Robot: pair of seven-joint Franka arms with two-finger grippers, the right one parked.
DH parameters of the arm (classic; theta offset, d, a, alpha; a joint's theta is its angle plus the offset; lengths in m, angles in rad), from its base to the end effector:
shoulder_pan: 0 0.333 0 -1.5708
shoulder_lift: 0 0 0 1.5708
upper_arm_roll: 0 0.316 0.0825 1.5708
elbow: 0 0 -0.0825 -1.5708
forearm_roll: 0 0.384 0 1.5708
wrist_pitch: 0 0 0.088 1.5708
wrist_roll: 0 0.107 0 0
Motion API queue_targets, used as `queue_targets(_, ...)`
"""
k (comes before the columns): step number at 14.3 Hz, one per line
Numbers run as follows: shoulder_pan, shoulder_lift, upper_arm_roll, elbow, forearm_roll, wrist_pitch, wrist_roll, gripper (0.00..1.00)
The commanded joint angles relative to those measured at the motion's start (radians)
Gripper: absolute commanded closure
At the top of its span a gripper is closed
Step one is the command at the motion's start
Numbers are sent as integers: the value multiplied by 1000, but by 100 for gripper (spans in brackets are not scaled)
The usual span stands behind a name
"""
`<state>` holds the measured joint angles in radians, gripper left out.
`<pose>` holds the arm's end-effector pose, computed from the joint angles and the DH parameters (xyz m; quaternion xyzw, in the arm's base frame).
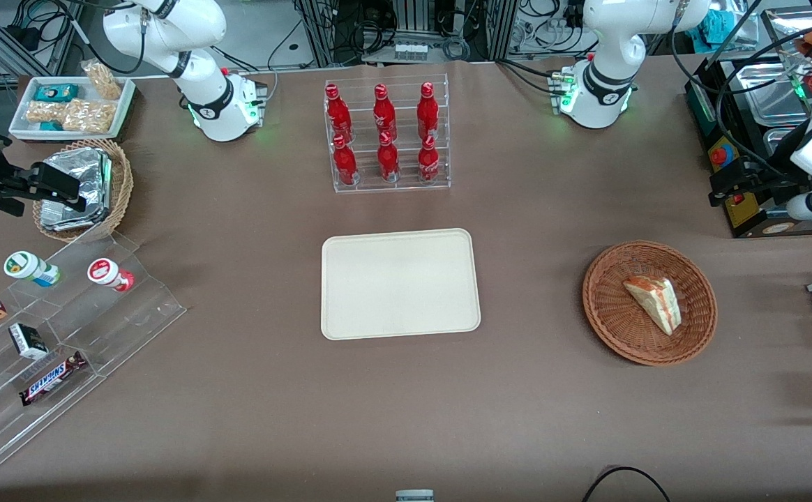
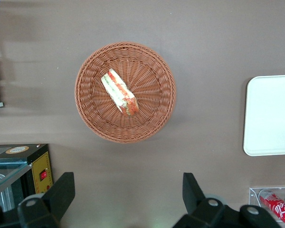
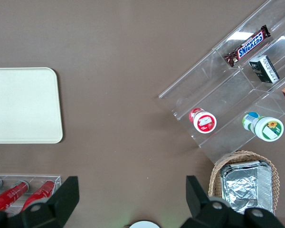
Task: Place sandwich from basket to tray
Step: 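Move the left gripper from rest toward the wicker basket, then lower the open left gripper onto the sandwich and close on it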
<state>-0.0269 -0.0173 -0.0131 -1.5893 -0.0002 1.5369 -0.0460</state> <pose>0.5449 -0.0219 0.6224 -0.9998 -0.0030 0.0175 0.0008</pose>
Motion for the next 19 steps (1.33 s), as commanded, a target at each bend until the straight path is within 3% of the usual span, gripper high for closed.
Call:
queue_targets(1,-10,-3,4,12,-4,-23,0,0)
queue_targets(10,-10,-1,4,5,-11,-41,-6,0)
queue_targets(15,-4,51,5,-72,-9,-14,-11,0)
queue_targets(19,11,79,10,-304,5,261,-9,0)
